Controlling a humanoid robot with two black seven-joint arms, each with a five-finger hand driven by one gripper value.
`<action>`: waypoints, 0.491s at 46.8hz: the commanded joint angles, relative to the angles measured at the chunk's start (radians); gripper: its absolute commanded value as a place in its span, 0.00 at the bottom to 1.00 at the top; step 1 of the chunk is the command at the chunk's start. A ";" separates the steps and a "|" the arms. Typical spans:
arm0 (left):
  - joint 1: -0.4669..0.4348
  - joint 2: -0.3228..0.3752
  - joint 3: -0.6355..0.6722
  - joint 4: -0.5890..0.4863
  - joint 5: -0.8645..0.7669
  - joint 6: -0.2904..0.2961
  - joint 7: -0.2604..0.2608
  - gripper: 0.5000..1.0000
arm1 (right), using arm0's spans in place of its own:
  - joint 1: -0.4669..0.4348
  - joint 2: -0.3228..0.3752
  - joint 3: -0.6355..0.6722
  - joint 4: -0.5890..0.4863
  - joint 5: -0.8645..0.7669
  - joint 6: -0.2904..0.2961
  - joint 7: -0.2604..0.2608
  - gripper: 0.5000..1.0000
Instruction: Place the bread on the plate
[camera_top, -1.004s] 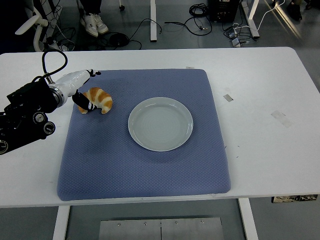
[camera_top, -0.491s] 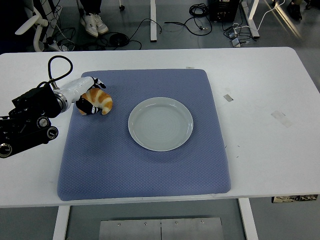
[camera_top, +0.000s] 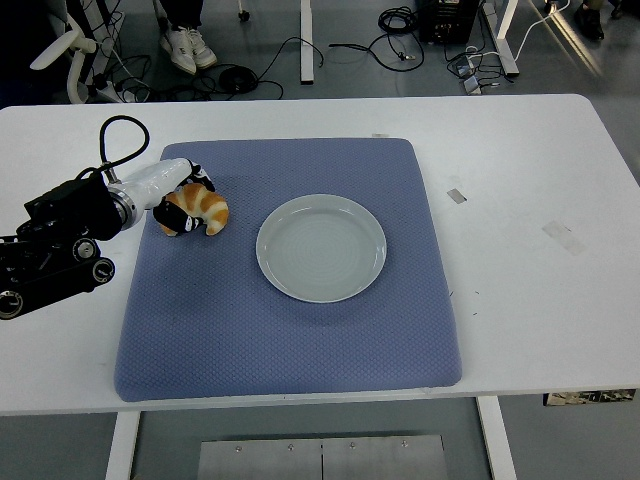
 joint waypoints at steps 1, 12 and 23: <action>-0.004 0.004 -0.003 0.000 -0.015 0.001 -0.002 0.15 | 0.000 0.000 0.000 0.000 0.000 0.000 0.000 1.00; -0.045 0.010 -0.008 -0.009 -0.038 -0.001 -0.002 0.14 | 0.000 0.000 0.000 0.000 0.000 0.000 0.000 1.00; -0.116 0.031 0.000 -0.052 -0.075 -0.010 -0.002 0.10 | 0.000 0.000 0.000 0.000 0.000 0.000 0.000 1.00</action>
